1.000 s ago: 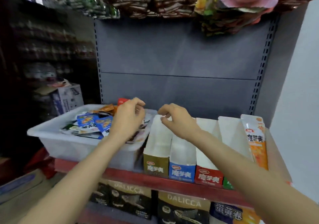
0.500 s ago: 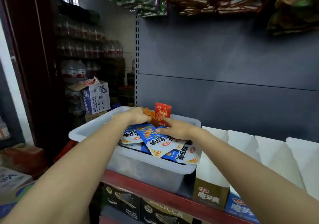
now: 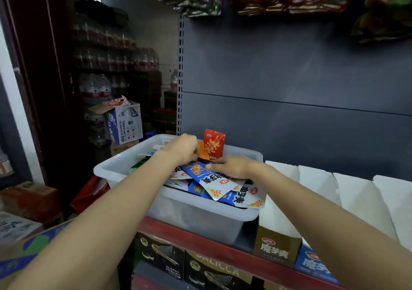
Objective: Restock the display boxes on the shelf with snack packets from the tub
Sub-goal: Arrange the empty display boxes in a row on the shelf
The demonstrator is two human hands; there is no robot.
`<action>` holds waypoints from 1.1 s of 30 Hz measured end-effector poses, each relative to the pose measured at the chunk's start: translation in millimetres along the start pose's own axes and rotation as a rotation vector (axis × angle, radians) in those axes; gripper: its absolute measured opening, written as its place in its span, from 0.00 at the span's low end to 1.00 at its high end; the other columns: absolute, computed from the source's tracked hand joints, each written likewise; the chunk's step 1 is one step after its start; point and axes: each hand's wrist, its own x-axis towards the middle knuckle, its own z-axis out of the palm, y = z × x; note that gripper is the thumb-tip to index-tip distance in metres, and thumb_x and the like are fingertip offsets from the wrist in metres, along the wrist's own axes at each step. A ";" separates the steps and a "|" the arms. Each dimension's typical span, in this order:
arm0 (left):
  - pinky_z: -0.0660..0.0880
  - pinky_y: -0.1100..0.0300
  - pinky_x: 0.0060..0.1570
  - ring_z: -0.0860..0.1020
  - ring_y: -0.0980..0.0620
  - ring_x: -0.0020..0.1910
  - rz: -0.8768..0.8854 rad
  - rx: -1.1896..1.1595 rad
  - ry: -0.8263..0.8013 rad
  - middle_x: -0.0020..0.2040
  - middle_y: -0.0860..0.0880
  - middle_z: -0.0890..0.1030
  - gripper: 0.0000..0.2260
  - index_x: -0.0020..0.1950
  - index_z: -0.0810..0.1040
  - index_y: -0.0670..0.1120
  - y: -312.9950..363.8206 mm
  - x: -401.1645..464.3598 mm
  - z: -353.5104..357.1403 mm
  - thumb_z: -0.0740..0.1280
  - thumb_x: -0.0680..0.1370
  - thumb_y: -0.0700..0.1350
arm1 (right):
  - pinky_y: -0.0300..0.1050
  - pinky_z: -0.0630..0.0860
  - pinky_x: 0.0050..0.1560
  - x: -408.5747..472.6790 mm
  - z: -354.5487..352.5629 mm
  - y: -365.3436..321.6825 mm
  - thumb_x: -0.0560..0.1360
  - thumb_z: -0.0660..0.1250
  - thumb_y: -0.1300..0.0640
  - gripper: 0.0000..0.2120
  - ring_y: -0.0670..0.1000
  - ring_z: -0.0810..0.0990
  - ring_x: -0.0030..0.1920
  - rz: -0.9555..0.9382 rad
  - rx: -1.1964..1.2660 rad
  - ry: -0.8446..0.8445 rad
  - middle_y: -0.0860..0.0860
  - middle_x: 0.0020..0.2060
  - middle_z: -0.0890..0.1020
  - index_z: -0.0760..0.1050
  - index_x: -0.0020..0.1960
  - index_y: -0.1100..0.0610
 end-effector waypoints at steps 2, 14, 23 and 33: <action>0.78 0.50 0.51 0.79 0.46 0.50 -0.009 -0.052 0.102 0.49 0.47 0.81 0.06 0.45 0.84 0.46 -3.5 -2.2 0.8 0.67 0.75 0.41 | 0.44 0.65 0.60 0.4 0.2 0.0 0.78 0.51 0.37 0.29 0.53 0.70 0.66 0.011 -0.003 -0.017 0.51 0.68 0.72 0.66 0.72 0.52; 0.77 0.57 0.48 0.80 0.54 0.45 0.111 -0.553 0.599 0.44 0.49 0.82 0.06 0.48 0.79 0.46 17.3 -65.0 -24.6 0.65 0.77 0.36 | 0.51 0.79 0.53 -48.7 -22.5 -4.6 0.82 0.52 0.47 0.22 0.60 0.82 0.49 0.006 1.019 0.395 0.64 0.53 0.81 0.75 0.58 0.64; 0.66 0.63 0.63 0.70 0.58 0.62 0.290 -0.815 0.509 0.62 0.53 0.72 0.17 0.54 0.83 0.47 113.4 -99.3 -17.9 0.62 0.74 0.30 | 0.43 0.81 0.41 -144.5 -14.2 46.7 0.75 0.62 0.72 0.20 0.54 0.82 0.44 -0.220 1.488 0.437 0.59 0.51 0.81 0.71 0.66 0.61; 0.80 0.58 0.48 0.80 0.51 0.52 0.347 -1.164 0.021 0.61 0.55 0.74 0.26 0.68 0.69 0.52 239.1 -112.3 -6.0 0.71 0.73 0.36 | 0.51 0.80 0.48 -233.8 -9.9 134.3 0.74 0.66 0.70 0.31 0.54 0.80 0.54 -0.107 1.250 0.717 0.55 0.58 0.78 0.65 0.70 0.45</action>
